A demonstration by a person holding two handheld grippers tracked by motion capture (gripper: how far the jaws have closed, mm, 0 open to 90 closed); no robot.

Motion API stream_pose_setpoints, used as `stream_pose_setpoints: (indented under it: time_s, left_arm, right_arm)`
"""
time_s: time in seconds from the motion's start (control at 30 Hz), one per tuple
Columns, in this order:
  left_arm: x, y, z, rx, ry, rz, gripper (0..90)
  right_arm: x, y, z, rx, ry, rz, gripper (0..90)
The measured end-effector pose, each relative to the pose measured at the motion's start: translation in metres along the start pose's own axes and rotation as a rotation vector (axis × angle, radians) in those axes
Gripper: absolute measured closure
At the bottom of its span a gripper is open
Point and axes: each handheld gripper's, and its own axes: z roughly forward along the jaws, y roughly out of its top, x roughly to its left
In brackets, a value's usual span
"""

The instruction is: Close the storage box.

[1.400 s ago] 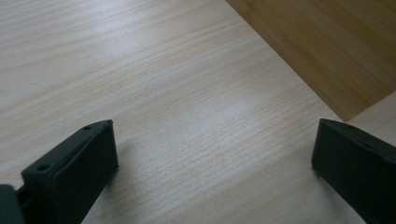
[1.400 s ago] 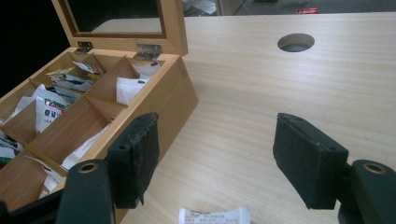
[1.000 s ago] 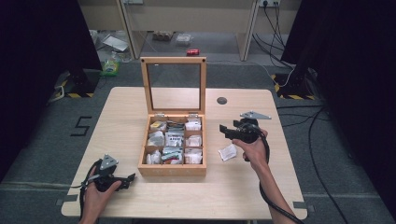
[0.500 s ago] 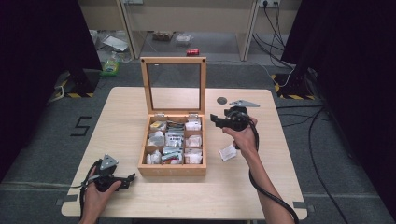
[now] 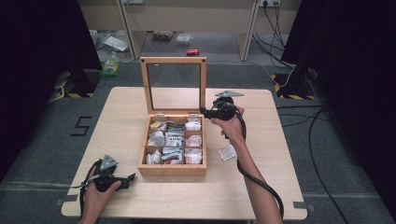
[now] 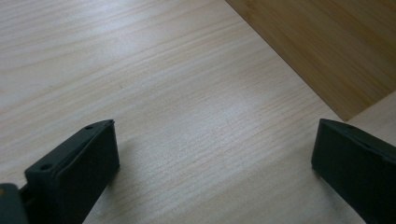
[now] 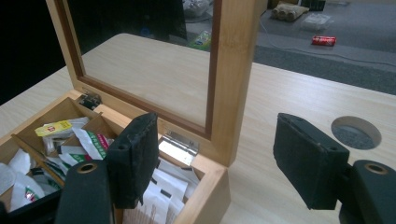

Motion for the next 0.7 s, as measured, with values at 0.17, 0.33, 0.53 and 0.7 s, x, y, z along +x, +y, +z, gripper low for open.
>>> stream_pose_setpoints:
  time_s: [0.17,0.33,0.53,0.7]
  left_arm:
    - [0.0,0.0,0.0,0.0,0.0,0.0,0.0]
    - [0.0,0.0,0.0,0.0,0.0,0.0,0.1]
    - [0.0,0.0,0.0,0.0,0.0,0.0,0.1]
    - [0.0,0.0,0.0,0.0,0.0,0.0,0.1]
  right_arm:
    - [0.002,0.003,0.013,0.003,0.009,-0.014,32.9]
    - [0.003,0.006,0.022,0.001,0.018,-0.01,32.8]
    - [0.002,0.008,0.03,0.002,0.022,-0.007,32.9]
    - [0.001,0.009,0.033,-0.003,0.028,-0.007,32.9]
